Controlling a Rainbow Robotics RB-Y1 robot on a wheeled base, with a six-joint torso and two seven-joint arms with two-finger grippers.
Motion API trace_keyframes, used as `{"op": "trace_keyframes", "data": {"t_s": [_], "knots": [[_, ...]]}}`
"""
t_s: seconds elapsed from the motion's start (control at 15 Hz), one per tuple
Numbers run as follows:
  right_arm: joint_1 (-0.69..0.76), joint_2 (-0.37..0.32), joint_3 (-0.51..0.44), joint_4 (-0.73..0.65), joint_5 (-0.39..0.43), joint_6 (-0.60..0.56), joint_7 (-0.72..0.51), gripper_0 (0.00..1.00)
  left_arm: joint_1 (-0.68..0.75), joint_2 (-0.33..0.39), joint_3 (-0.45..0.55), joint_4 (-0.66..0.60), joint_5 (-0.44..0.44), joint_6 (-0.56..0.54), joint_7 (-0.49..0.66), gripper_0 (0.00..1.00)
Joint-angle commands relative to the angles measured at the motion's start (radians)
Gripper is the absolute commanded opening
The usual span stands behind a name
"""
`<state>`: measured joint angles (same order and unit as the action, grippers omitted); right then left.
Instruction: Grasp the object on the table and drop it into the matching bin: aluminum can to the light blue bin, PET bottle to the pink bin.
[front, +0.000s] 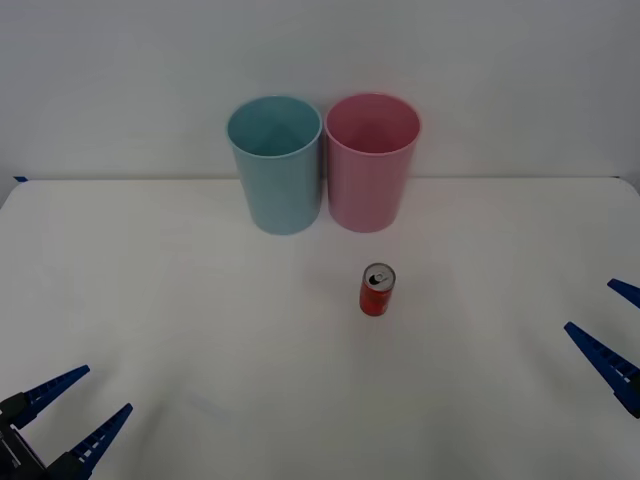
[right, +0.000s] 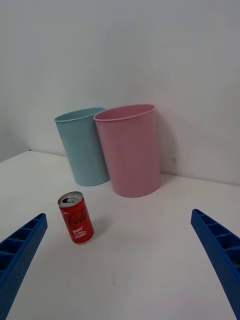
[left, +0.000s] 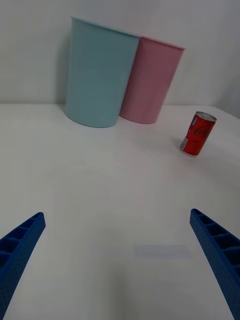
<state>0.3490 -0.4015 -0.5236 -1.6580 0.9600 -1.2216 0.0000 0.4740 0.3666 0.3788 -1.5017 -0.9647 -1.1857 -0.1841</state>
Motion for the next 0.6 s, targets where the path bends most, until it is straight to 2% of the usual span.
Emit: {"op": "trace_keyframes", "data": {"t_s": [0.07,0.6], "knots": [[0.000,0.000,0.000,0.000,0.000,0.000,0.000,1.00,0.000,0.000,0.000,0.000,0.000,0.000,0.000,1.00],[0.000,0.000,0.000,0.000,0.000,0.000,0.000,1.00,0.000,0.000,0.000,0.000,0.000,0.000,0.000,1.00]]}}
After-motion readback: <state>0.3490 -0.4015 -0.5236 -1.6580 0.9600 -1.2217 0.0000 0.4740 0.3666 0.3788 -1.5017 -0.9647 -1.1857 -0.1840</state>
